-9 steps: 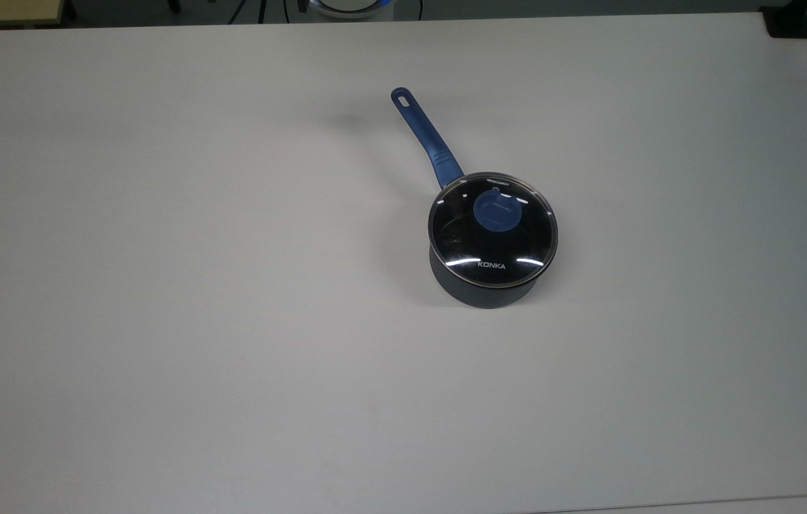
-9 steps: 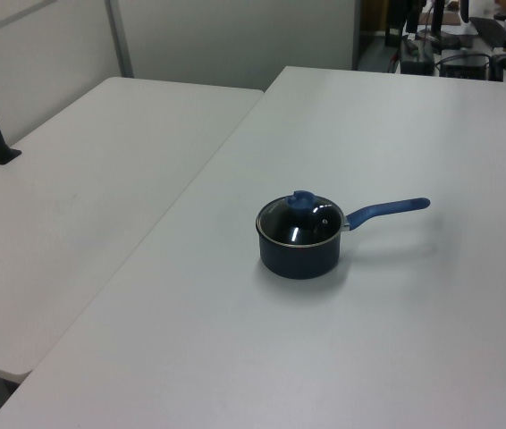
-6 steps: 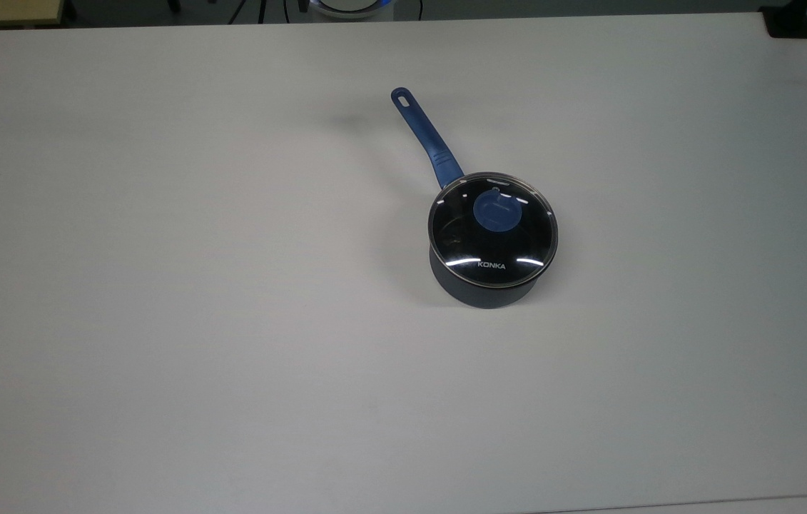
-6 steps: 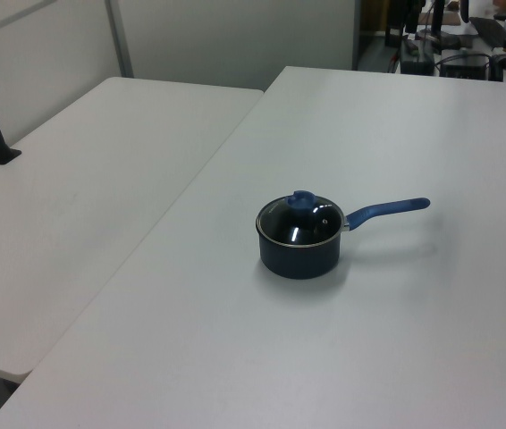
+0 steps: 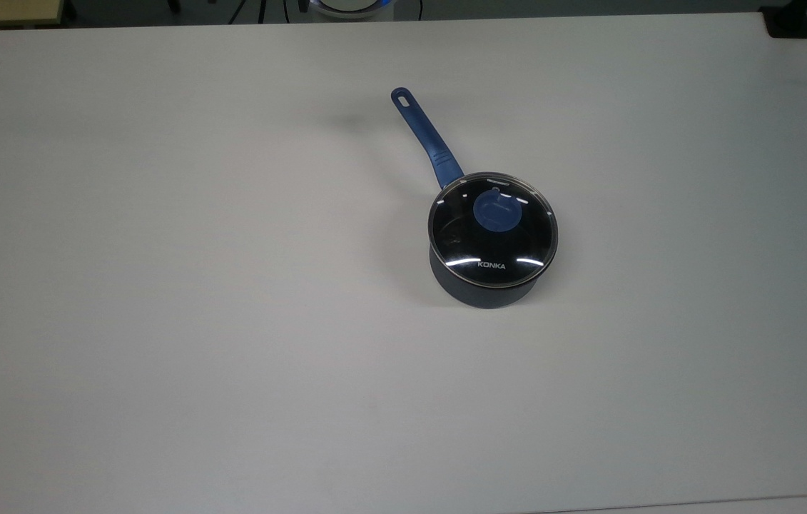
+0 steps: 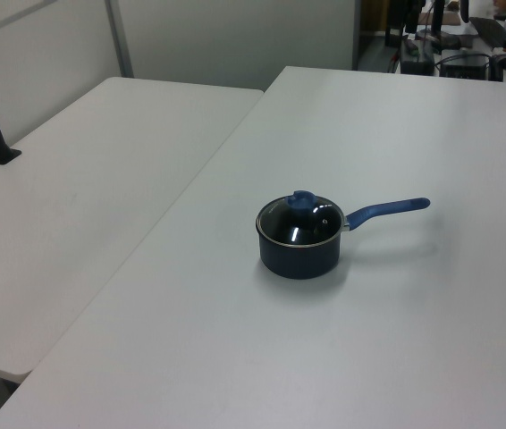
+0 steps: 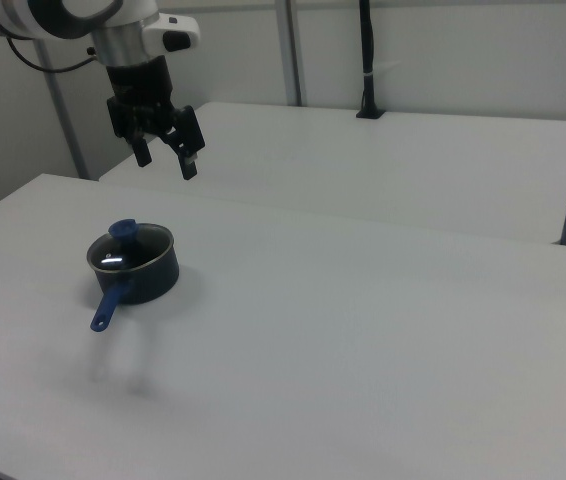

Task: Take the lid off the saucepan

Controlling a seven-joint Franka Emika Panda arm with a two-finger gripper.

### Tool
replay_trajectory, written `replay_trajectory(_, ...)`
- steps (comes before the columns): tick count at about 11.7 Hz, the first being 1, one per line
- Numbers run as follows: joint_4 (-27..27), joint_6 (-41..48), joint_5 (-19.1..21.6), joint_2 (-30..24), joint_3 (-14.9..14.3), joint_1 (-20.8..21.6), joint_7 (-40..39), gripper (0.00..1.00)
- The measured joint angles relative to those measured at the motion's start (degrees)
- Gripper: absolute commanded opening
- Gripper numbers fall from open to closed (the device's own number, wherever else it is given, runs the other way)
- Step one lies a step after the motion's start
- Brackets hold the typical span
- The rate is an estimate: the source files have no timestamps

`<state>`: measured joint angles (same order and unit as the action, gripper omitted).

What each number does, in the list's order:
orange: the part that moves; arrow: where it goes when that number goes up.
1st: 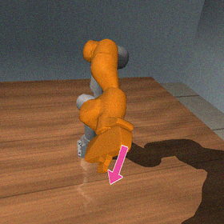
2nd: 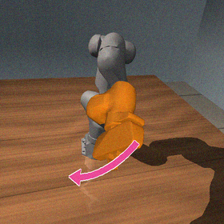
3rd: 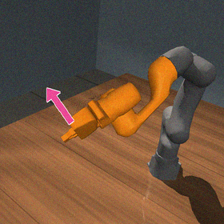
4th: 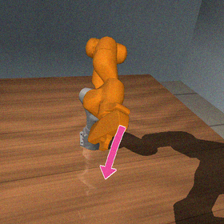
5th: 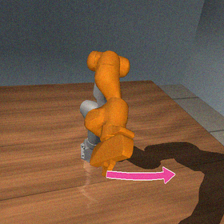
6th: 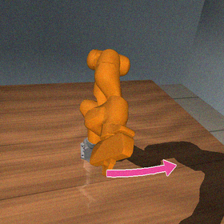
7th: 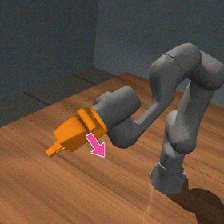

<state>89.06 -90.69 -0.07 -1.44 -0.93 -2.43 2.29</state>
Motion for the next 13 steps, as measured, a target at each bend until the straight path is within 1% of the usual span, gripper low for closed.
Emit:
replay_trajectory(4,0.00,0.00,0.00,0.00,-0.43,0.00,-0.26,1.00)
replay_trajectory(7,0.43,-0.28,0.00,0.43,-0.57,0.00,-7.50,1.00)
replay_trajectory(8,0.50,-0.36,0.00,0.82,-0.20,0.01,-8.74,1.00)
replay_trajectory(10,0.59,-1.30,0.00,1.78,1.97,0.05,-8.00,1.00)
replay_trajectory(13,1.12,-7.14,0.03,5.33,6.90,0.40,1.52,1.00)
